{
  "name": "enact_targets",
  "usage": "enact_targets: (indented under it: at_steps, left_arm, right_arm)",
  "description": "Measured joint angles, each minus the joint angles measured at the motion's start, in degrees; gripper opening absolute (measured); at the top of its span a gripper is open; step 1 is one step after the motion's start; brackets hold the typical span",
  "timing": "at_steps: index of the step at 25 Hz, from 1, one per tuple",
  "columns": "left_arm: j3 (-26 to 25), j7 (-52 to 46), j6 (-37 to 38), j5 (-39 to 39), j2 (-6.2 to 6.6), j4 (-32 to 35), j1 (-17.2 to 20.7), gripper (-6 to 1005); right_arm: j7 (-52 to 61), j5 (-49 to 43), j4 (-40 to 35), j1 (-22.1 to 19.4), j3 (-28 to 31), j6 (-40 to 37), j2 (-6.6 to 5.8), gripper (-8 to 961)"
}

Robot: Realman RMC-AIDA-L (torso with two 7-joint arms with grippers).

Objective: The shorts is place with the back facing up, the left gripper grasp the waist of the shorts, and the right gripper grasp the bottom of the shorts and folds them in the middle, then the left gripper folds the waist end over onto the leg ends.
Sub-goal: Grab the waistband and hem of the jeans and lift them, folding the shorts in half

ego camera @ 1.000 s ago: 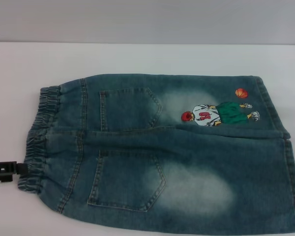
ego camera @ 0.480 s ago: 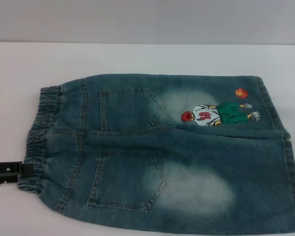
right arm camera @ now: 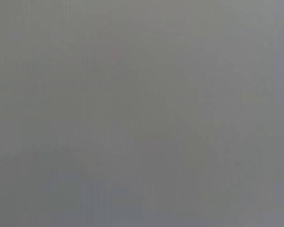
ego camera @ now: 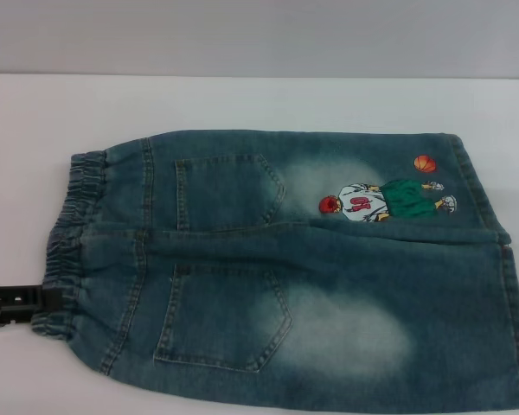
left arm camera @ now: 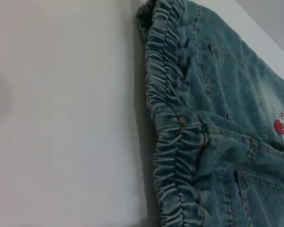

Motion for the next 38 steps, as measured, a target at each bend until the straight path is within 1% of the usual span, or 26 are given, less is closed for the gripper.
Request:
enact_targets:
  at_steps: [5,11,18,27,29,33,38]
  left_arm:
    - [0.02,-0.03,1.01,-0.01,-0.38,0.35,-0.74,633]
    - [-0.08,-0.05,1.31,-0.06,-0.41,0.45,-1.43,630]
    - [-0.41,-0.05,1.63,-0.11,0.06,0.47,-2.07,626]
    - [0.36,-0.18,2.23,0.01,0.12,0.47,-2.2,621]
    - [0.7,-1.42,3.32,1.09,0.34,1.16,-1.85,620]
    - [0.72,-1.98,3.84,1.58,0.35,1.84,-1.73,618]
    - [0.72,-3.1,4.12,4.45,-0.06,3.01,-2.01,615]
  right_arm:
    - [-0.01,0.0,0.0,0.01,0.0,0.0,0.0,490]
    - [0.0,0.0,0.0,0.08,0.35,0.0,0.0,490]
    - [0.0,0.0,0.08,0.05,0.71,0.0,0.0,490]
    - [-0.07,0.0,0.04,0.03,1.61,0.22,0.0,489]
    - [-0.08,0.0,0.02,0.18,1.63,0.61,0.0,489]
    - [-0.16,0.0,-0.05,0.52,1.62,1.67,0.0,489]
    - [-0.19,0.0,-0.08,0.73,1.59,2.16,0.0,489]
